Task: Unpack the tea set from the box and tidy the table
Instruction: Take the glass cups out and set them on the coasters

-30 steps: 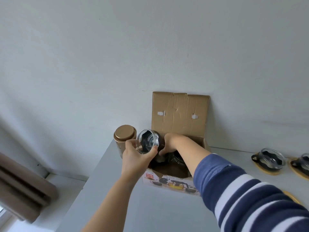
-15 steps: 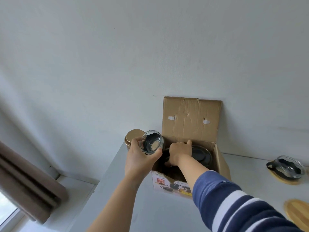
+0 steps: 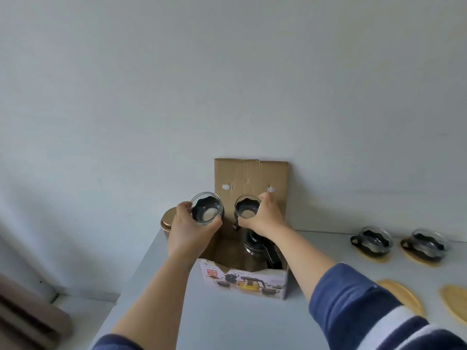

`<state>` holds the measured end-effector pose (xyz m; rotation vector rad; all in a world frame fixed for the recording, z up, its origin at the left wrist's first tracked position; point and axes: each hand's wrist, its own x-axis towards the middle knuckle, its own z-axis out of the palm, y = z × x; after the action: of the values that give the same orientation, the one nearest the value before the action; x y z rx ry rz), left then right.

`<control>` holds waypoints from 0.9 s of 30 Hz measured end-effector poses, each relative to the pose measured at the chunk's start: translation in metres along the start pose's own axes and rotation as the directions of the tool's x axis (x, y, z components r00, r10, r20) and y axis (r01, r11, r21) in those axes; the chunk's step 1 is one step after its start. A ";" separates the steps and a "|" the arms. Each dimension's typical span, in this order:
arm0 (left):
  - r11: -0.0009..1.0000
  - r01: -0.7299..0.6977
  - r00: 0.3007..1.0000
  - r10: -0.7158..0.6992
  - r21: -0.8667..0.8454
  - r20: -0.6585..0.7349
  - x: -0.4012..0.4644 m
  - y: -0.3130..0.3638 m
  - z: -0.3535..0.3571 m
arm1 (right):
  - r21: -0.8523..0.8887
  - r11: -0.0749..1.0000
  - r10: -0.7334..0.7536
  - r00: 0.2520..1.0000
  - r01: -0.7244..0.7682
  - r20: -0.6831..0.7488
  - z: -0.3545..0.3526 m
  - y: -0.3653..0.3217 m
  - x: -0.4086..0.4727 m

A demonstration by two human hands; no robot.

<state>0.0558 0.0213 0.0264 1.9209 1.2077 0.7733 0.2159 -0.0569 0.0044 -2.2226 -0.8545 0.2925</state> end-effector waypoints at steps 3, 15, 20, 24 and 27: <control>0.998 -0.056 0.997 0.054 0.037 0.059 -0.013 0.020 0.018 | 0.096 0.995 0.043 0.996 -0.035 -0.083 -0.034 0.026 -0.020; 0.979 -0.145 0.877 0.194 -0.142 0.440 -0.119 0.116 0.183 | 0.159 0.928 0.374 0.836 -0.338 -0.402 -0.195 0.212 -0.109; 0.985 -0.130 0.815 0.171 -0.113 0.553 -0.168 0.126 0.248 | 0.183 0.865 0.499 0.764 -0.467 -0.409 -0.236 0.286 -0.139; 0.990 -0.126 0.792 0.142 -0.069 0.593 -0.194 0.119 0.289 | 0.219 0.824 0.565 0.730 -0.523 -0.385 -0.242 0.332 -0.148; 0.992 -0.127 0.784 0.113 -0.021 0.611 -0.204 0.107 0.314 | 0.231 0.802 0.596 0.714 -0.551 -0.368 -0.235 0.359 -0.150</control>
<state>0.2785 -0.2794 -0.0820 2.0499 0.6907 0.1497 0.3819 -0.4700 -0.0873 -2.2754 0.1143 0.1204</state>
